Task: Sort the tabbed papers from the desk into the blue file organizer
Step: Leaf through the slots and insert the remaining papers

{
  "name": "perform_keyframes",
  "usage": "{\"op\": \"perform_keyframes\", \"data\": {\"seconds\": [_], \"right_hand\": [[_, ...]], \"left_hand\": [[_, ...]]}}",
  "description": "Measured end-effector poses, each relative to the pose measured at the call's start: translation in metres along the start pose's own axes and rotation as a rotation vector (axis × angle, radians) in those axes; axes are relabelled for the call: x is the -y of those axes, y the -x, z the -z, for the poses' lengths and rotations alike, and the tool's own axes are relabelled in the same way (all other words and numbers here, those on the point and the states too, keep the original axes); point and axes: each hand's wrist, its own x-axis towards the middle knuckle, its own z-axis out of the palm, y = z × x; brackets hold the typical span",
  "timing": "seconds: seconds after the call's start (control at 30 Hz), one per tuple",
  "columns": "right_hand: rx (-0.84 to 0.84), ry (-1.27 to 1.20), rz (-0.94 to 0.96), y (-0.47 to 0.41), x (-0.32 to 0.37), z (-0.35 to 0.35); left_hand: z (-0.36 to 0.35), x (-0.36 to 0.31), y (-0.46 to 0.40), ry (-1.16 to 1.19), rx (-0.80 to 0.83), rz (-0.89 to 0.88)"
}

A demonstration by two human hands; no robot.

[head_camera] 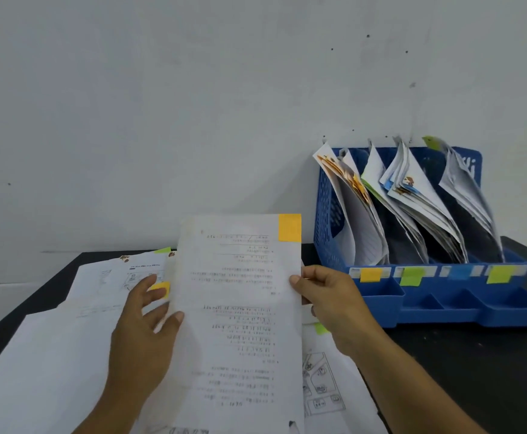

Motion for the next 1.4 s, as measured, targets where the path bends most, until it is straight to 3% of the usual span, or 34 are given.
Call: {"op": "perform_keyframes", "data": {"seconds": [0.13, 0.23, 0.3, 0.37, 0.47, 0.6, 0.67, 0.8, 0.93, 1.07, 1.2, 1.4], "right_hand": [[-0.048, -0.103, 0.11, 0.01, 0.013, -0.005], [-0.095, -0.149, 0.165, 0.016, 0.023, -0.008], [-0.091, -0.14, 0.196, 0.02, 0.027, -0.011], [-0.069, -0.118, 0.229, 0.025, 0.033, -0.013], [-0.037, -0.066, 0.298, 0.033, 0.041, -0.017], [-0.002, -0.011, 0.36, 0.041, 0.049, -0.024], [-0.022, 0.017, 0.386, 0.041, 0.052, -0.023], [-0.308, 0.167, 0.441, 0.024, 0.054, 0.002], [-0.659, 0.688, 0.442, -0.022, 0.044, 0.037], [-0.807, 1.014, 0.408, -0.058, 0.052, 0.052], [-0.893, 0.982, 0.457, -0.076, 0.075, 0.069], [-0.805, 0.863, 0.415, -0.08, 0.101, 0.102]], "left_hand": [[-0.009, -0.007, 0.006, -0.174, -0.104, -0.278], [-0.027, -0.024, 0.018, -0.093, 0.097, -0.376], [-0.044, -0.034, 0.025, -0.146, 0.263, -0.381], [-0.063, -0.042, 0.031, -0.299, 0.313, -0.384], [-0.084, -0.054, 0.038, -0.294, 0.279, -0.377], [-0.092, -0.071, 0.041, -0.111, 0.077, -0.351], [-0.091, -0.08, 0.042, -0.033, 0.128, -0.226], [-0.079, -0.088, 0.042, 0.042, 0.135, -0.157], [-0.076, -0.099, 0.033, 0.124, 0.124, -0.096], [-0.075, -0.112, 0.026, 0.176, 0.152, -0.14], [-0.075, -0.129, 0.02, 0.194, 0.174, -0.193], [-0.081, -0.16, 0.015, 0.245, 0.21, -0.317]]}}
